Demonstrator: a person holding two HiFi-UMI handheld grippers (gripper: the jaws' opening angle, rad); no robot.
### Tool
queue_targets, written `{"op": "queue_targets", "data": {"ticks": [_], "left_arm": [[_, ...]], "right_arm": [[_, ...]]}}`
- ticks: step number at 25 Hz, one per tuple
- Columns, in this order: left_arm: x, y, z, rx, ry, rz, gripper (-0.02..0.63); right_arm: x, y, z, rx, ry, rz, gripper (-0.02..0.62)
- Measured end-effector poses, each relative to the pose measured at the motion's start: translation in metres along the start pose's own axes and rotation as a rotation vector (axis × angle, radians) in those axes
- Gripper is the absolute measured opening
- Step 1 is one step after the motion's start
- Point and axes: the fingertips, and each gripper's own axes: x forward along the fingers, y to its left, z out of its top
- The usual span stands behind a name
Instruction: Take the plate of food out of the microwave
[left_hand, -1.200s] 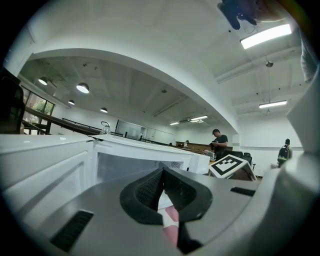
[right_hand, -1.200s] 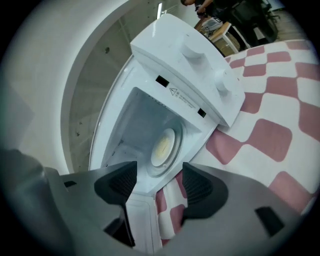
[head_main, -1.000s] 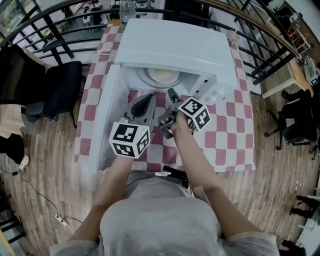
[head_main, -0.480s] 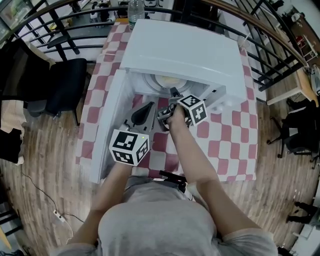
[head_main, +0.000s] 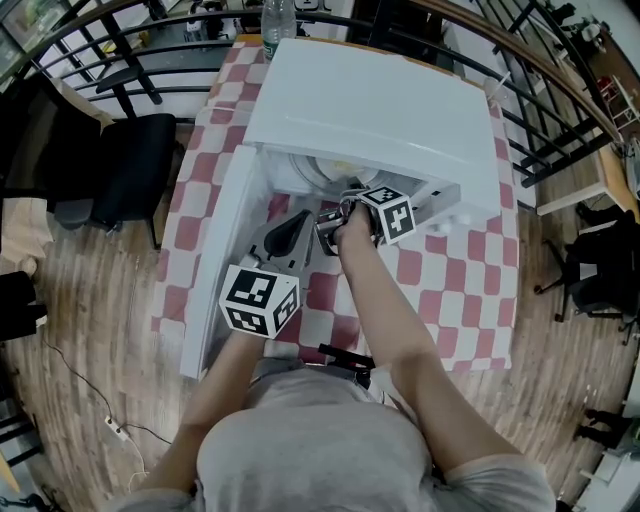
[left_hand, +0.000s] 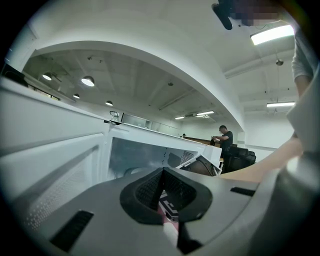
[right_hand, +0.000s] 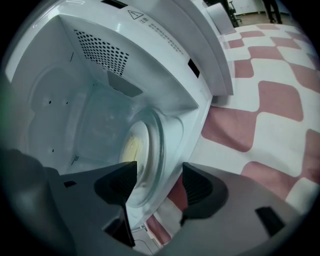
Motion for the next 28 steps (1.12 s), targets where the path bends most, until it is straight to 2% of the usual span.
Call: {"op": "queue_targets", "data": {"ticks": [5, 12, 28], "left_arm": [[0.002, 0.005, 0.0, -0.015, -0.007, 0.01, 0.003], [0.001, 0.009, 0.001, -0.025, -0.01, 0.024, 0.003], [-0.006, 0.001, 0.006, -0.005, -0.019, 0.016, 0.003]], "right_arm": [[0.006, -0.001, -0.001, 0.004, -0.005, -0.067, 0.304], [0.006, -0.005, 0.0, 0.031, 0.006, -0.097, 0.304], [-0.012, -0.006, 0.002, -0.034, 0.022, -0.025, 0.185]]}}
